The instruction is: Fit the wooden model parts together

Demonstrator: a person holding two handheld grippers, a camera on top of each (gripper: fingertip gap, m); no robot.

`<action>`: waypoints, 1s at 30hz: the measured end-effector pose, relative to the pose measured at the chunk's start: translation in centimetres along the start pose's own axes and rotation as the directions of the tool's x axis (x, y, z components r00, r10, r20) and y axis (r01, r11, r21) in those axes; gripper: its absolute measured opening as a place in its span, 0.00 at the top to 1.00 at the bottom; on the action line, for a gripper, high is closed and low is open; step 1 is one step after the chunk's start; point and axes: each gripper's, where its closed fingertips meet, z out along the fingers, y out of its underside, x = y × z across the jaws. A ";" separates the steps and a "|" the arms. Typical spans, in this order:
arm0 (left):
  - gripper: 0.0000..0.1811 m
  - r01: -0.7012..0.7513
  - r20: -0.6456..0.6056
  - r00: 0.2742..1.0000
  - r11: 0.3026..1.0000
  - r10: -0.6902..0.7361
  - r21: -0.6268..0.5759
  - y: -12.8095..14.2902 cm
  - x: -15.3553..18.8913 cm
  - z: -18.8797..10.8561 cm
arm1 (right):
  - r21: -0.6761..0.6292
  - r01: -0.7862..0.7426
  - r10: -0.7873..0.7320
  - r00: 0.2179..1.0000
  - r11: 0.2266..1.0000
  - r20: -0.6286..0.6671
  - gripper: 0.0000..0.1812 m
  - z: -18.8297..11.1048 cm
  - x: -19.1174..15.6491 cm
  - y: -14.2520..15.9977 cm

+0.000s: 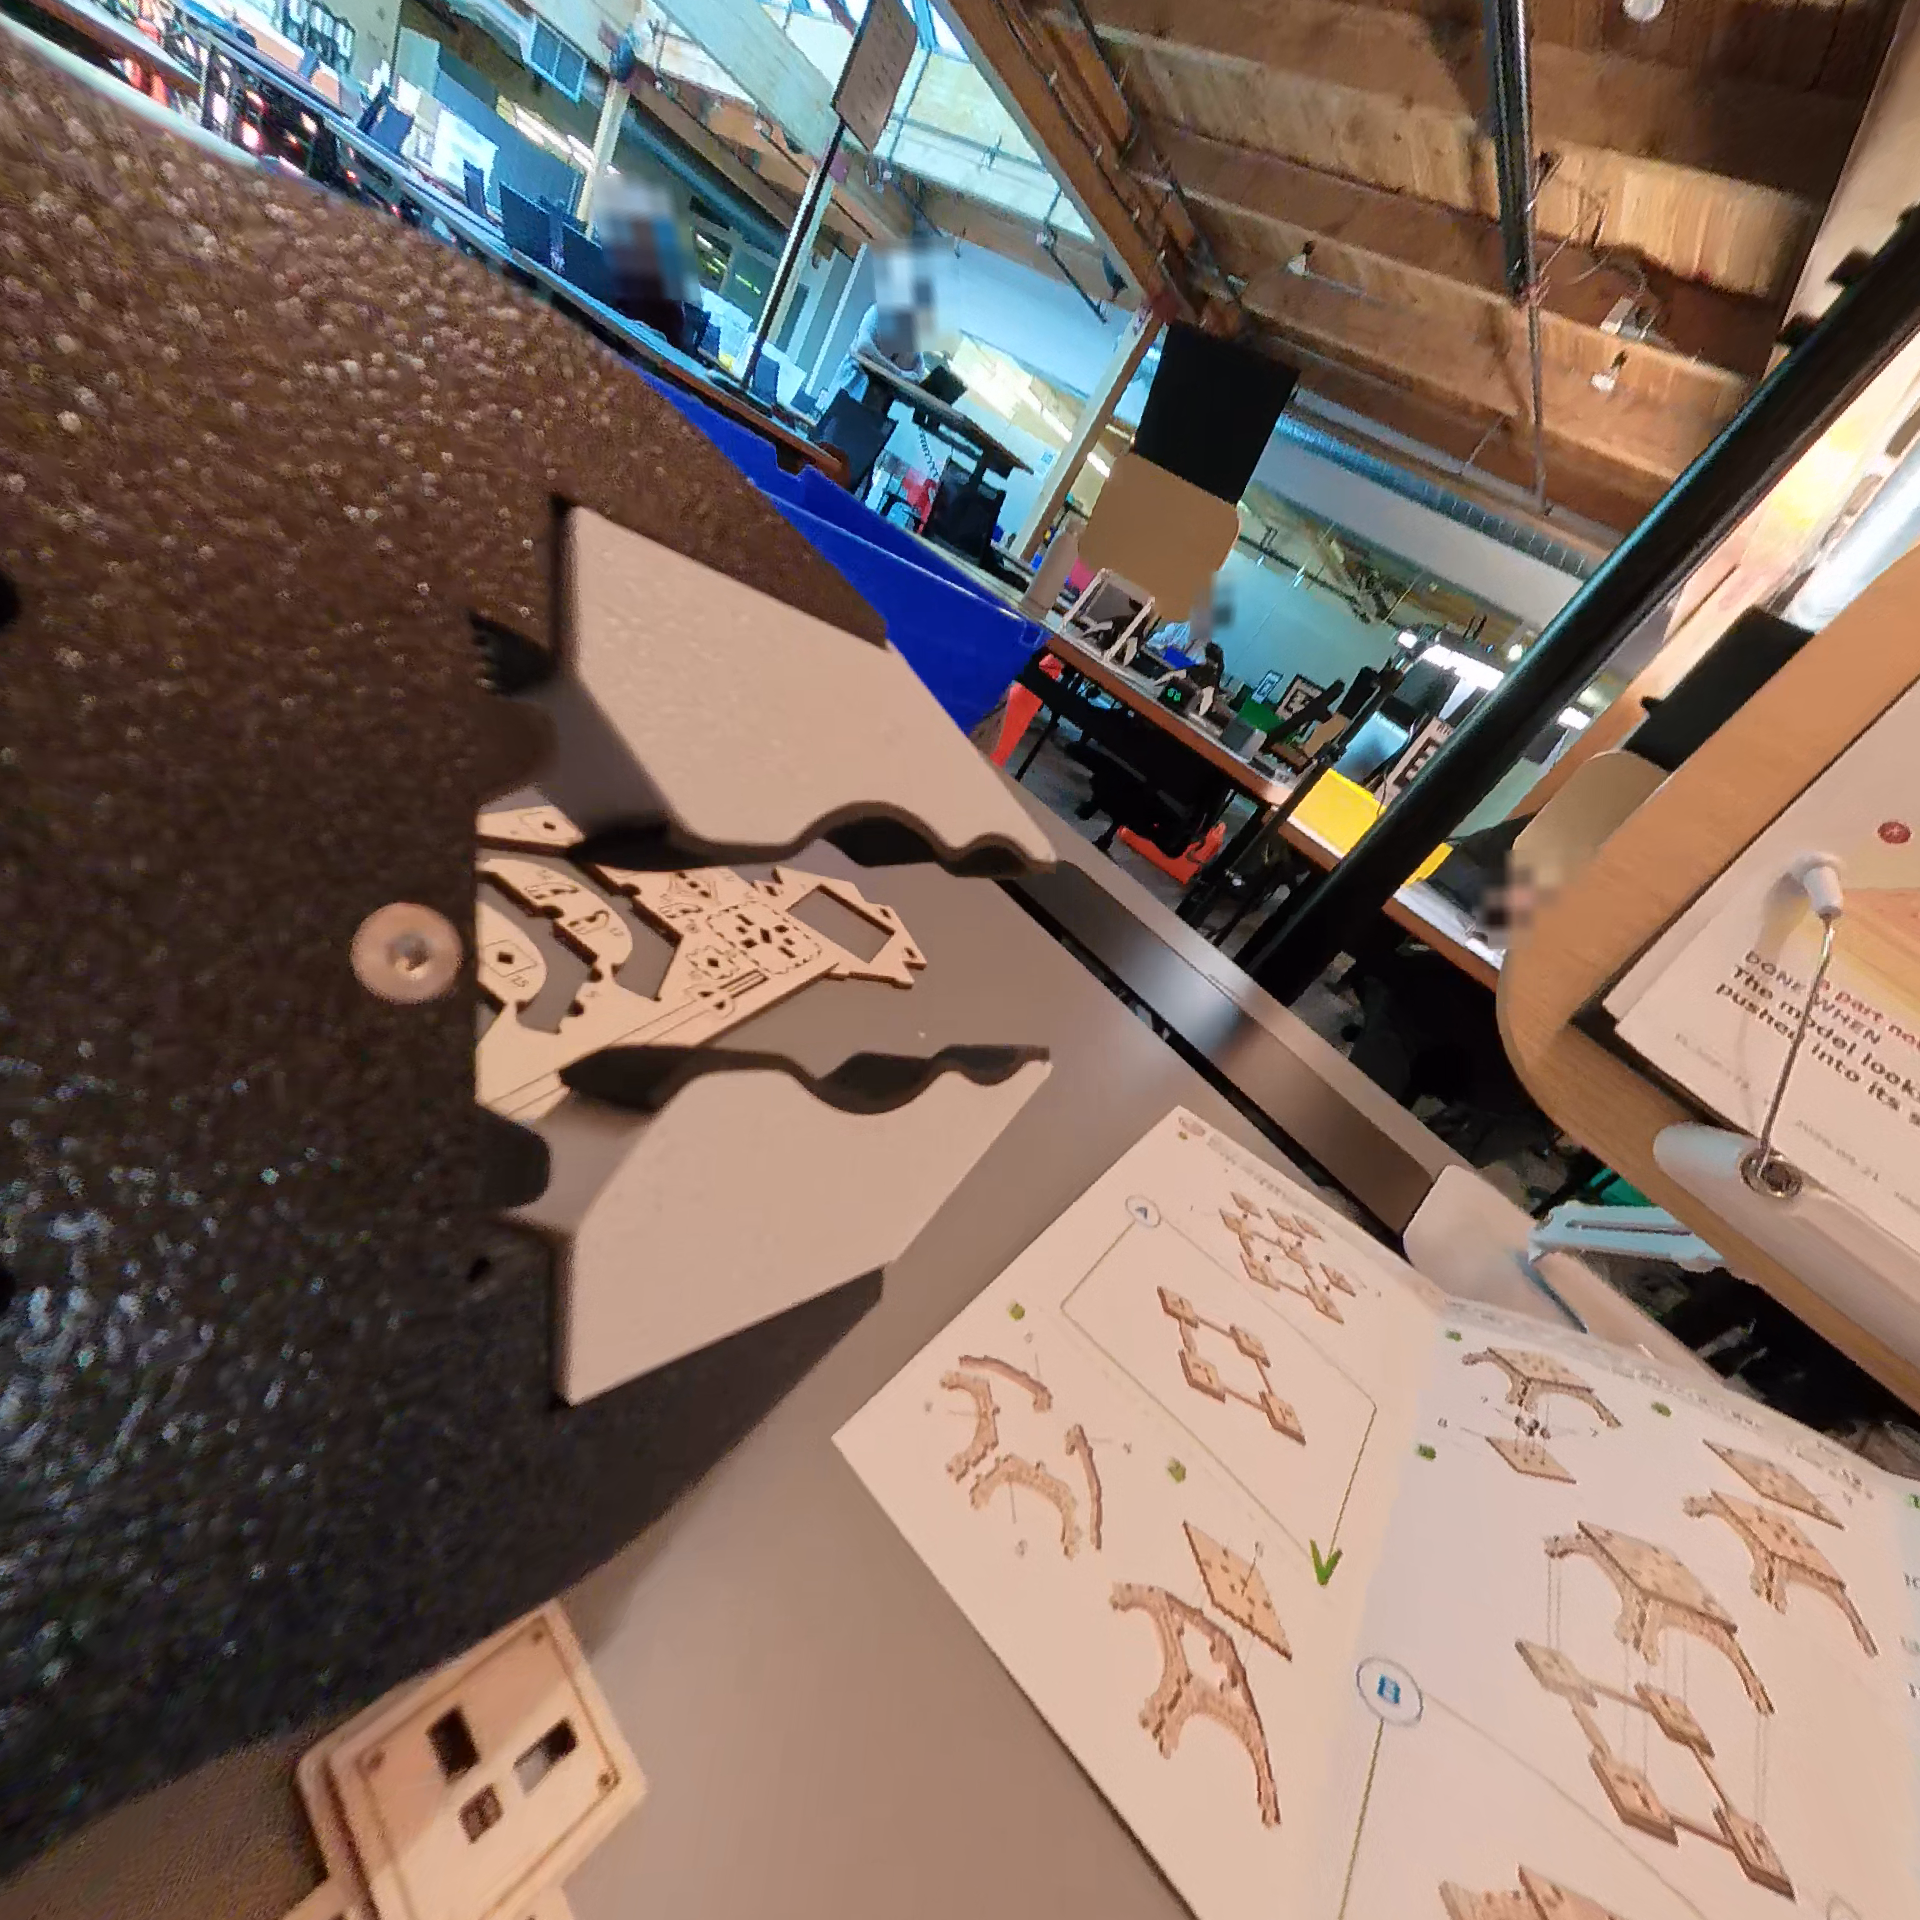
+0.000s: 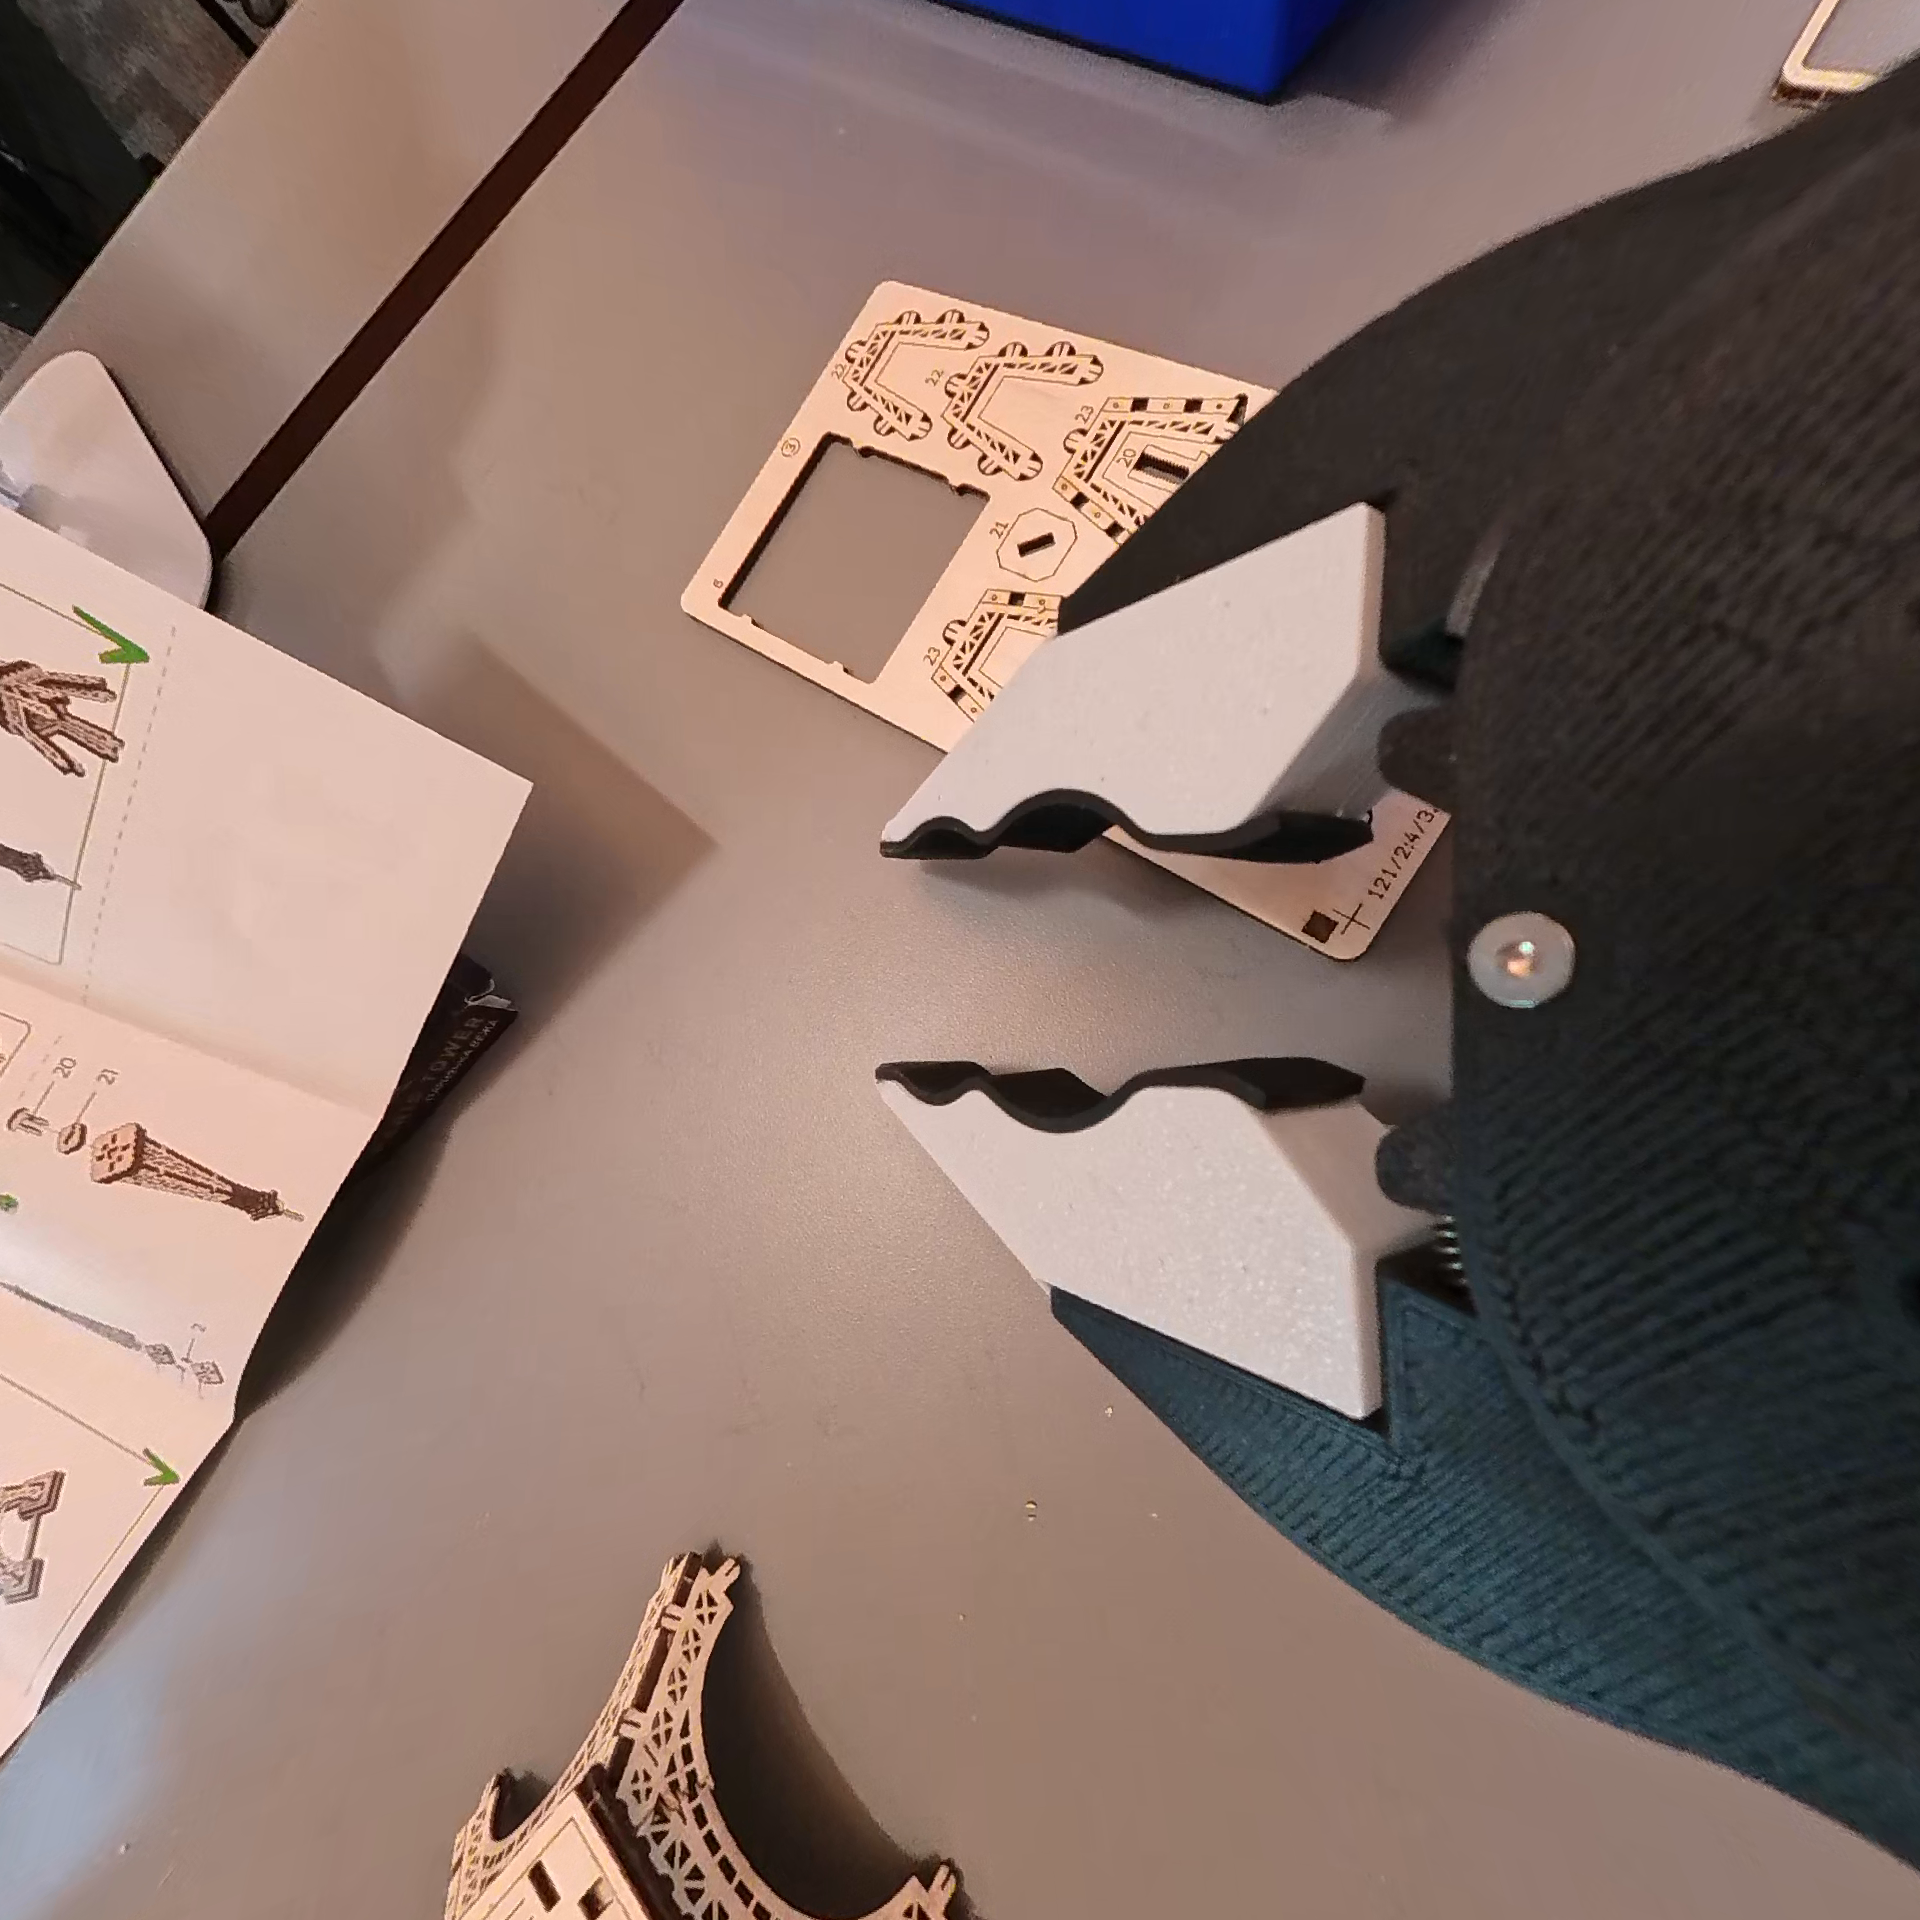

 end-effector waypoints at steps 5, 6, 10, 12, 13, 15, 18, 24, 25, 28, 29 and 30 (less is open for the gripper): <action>0.79 0.091 -0.024 0.995 0.986 -0.095 -0.138 1.9 -1.9 -0.4 | -0.001 -0.004 0.004 1.000 1.000 0.004 0.80 0.0 0.0 0.0; 0.75 0.138 -0.044 0.988 0.967 -0.150 -0.212 3.4 -2.2 -0.5 | -0.002 -0.010 0.010 1.000 1.000 0.008 0.80 0.0 0.0 0.0; 0.63 0.339 -0.145 0.898 0.864 -0.415 -0.372 6.7 -2.8 -0.3 | -0.003 -0.019 0.019 1.000 1.000 0.007 0.78 0.0 0.1 0.0; 0.58 0.299 -0.234 0.873 0.849 -0.428 -0.437 7.7 -3.3 0.7 | -0.001 -0.004 0.004 1.000 1.000 -0.003 0.79 0.0 0.1 0.0; 0.56 0.284 -0.248 0.858 0.819 -0.449 -0.499 8.5 -3.9 1.0 | 0.001 0.005 -0.005 1.000 1.000 -0.004 0.80 0.0 0.0 0.0; 0.54 0.282 -0.269 0.816 0.758 -0.512 -0.589 9.4 -5.0 1.6 | 0.002 0.016 -0.016 1.000 1.000 0.001 0.82 0.0 -0.2 -0.1; 0.54 0.240 -0.315 0.776 0.718 -0.547 -0.653 10.1 -5.4 2.1 | 0.001 0.014 -0.014 1.000 1.000 0.003 0.82 0.0 -0.1 -0.1; 0.57 0.238 -0.414 0.680 0.716 -0.605 -0.656 7.7 -2.4 -1.4 | 0.001 0.012 -0.012 1.000 1.000 0.003 0.81 0.0 -0.1 0.0; 0.57 0.233 -0.480 0.646 0.753 -0.593 -0.616 6.2 -1.0 -2.6 | 0.001 0.014 -0.014 1.000 1.000 0.003 0.82 0.0 -0.1 0.0; 0.58 0.164 -0.740 0.508 0.893 -0.440 -0.418 1.5 4.0 -7.8 | 0.001 0.013 -0.013 1.000 1.000 0.005 0.82 0.0 -0.1 0.0; 0.57 0.131 -0.811 0.455 0.929 -0.367 -0.347 0.5 5.5 -9.7 | 0.001 0.012 -0.012 1.000 1.000 0.006 0.82 0.0 -0.2 0.0; 0.55 0.104 -0.857 0.420 0.954 -0.298 -0.281 -0.1 6.7 -11.1 | 0.001 0.013 -0.013 1.000 1.000 0.006 0.82 0.0 -0.2 0.0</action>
